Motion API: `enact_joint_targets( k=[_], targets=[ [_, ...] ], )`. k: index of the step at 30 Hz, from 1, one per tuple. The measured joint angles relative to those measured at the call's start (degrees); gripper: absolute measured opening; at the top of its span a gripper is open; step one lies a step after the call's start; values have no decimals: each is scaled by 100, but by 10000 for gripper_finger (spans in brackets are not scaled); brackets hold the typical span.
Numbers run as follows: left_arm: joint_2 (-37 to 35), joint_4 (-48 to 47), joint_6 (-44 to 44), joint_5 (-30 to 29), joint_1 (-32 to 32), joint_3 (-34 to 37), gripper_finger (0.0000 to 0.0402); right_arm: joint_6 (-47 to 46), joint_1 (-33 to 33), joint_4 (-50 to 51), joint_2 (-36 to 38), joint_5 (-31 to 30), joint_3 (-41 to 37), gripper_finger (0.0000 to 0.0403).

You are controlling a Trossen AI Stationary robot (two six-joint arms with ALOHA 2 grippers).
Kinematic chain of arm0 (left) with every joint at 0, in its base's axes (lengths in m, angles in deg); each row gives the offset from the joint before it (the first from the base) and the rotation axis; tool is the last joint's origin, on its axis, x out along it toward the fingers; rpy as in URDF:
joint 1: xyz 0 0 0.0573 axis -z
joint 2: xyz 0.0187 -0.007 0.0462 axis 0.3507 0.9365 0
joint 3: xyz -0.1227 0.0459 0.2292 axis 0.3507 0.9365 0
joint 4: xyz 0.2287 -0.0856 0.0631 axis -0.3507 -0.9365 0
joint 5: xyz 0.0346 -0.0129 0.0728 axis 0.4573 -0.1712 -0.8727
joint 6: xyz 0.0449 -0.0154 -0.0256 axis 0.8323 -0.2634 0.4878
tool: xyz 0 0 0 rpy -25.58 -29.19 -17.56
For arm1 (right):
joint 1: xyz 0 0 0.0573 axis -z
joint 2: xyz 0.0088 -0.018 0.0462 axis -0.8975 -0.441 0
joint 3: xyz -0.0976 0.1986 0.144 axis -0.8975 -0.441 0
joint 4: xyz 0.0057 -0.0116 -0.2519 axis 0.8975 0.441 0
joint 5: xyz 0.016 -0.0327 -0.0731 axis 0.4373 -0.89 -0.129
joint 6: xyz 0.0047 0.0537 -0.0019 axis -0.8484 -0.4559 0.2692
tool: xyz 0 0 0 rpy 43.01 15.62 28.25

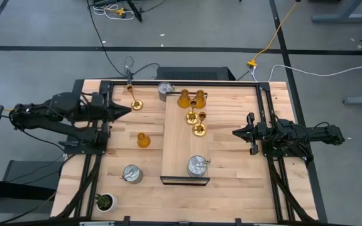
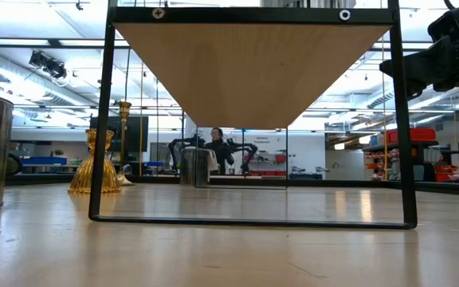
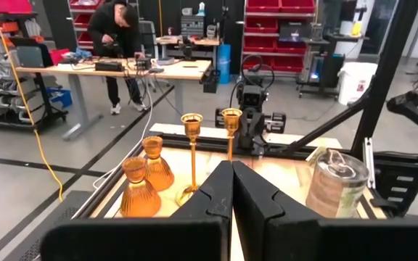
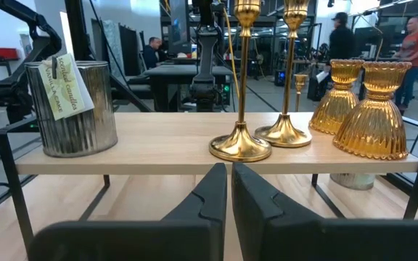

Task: Pick & Place candle stick holders
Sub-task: Put the candle holder on the shelf aligned with the other candle holder

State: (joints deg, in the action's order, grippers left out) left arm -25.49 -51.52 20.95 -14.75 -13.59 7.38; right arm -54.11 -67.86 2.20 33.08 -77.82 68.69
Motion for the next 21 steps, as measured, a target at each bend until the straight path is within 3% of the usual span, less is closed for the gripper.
enact_joint_targets(
  k=[14,21],
  targets=[
    [219,15,-2,0,-4,-2,10,-1,1,0,0,0,0,27],
    [424,19,127,15,-383,0,10,-1,1,0,0,0,0,27]
  ],
)
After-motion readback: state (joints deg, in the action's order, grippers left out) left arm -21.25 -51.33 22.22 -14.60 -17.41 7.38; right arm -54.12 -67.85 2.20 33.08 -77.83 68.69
